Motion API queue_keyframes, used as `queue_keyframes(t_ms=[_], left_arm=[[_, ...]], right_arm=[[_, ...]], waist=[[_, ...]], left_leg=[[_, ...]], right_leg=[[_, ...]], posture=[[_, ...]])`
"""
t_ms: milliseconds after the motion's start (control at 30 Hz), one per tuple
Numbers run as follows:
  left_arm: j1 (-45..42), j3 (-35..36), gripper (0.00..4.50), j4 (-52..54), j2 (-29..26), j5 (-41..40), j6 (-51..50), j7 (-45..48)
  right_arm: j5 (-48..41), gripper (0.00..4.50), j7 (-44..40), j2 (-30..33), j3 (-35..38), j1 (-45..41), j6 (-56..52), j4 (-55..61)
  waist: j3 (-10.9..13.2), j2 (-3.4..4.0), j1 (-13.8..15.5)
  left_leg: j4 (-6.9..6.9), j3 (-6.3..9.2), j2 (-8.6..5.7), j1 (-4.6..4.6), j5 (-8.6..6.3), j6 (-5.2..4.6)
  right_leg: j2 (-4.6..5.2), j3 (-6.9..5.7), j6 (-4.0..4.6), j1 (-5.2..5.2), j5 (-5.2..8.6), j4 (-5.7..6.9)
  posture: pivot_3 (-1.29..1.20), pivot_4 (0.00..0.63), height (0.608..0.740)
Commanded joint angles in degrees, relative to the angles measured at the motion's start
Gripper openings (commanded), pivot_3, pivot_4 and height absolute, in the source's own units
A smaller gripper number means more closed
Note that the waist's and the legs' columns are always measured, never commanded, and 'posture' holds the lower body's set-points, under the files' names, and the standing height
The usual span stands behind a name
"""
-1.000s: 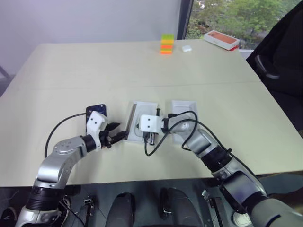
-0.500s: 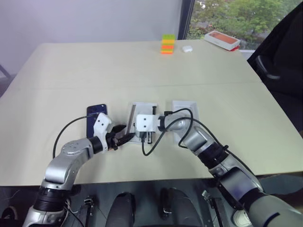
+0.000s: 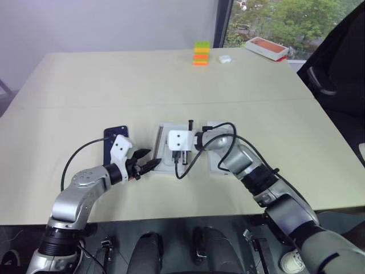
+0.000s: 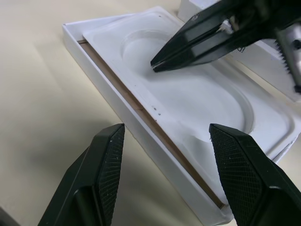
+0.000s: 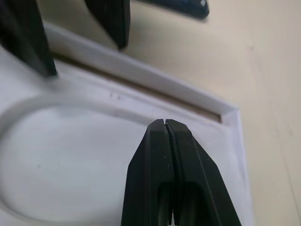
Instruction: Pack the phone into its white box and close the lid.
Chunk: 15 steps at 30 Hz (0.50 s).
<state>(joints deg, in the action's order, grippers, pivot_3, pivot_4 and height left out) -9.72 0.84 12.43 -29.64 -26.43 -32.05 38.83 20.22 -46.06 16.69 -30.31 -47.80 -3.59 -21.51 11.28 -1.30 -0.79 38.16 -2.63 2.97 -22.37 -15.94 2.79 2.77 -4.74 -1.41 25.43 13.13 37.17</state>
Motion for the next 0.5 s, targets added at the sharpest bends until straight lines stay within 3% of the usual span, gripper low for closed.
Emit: queue_keyframes(t_ms=[33,500], left_arm=[[-0.5,0.7,3.03,1.9,0.2,-0.2,0.7,0.0],[-0.1,1.0,3.03,2.3,0.6,-0.3,0.3,-0.8]], right_arm=[[3.4,0.06,2.5,-1.2,-1.9,-2.3,3.3,-3.2],[2.9,0.06,1.4,-4.8,-1.1,-1.0,4.9,-3.9]], waist=[[0.0,0.00,0.0],[0.0,0.00,0.0]], left_leg=[[0.00,0.00,0.00,0.00,0.00,0.00],[0.00,0.02,0.02,0.02,0.00,0.00]], right_leg=[[0.00,0.00,0.00,0.00,0.00,0.00],[-0.02,0.02,0.01,0.00,-0.01,0.03]], posture=[[0.00,0.150,0.740],[0.00,0.150,0.740]])
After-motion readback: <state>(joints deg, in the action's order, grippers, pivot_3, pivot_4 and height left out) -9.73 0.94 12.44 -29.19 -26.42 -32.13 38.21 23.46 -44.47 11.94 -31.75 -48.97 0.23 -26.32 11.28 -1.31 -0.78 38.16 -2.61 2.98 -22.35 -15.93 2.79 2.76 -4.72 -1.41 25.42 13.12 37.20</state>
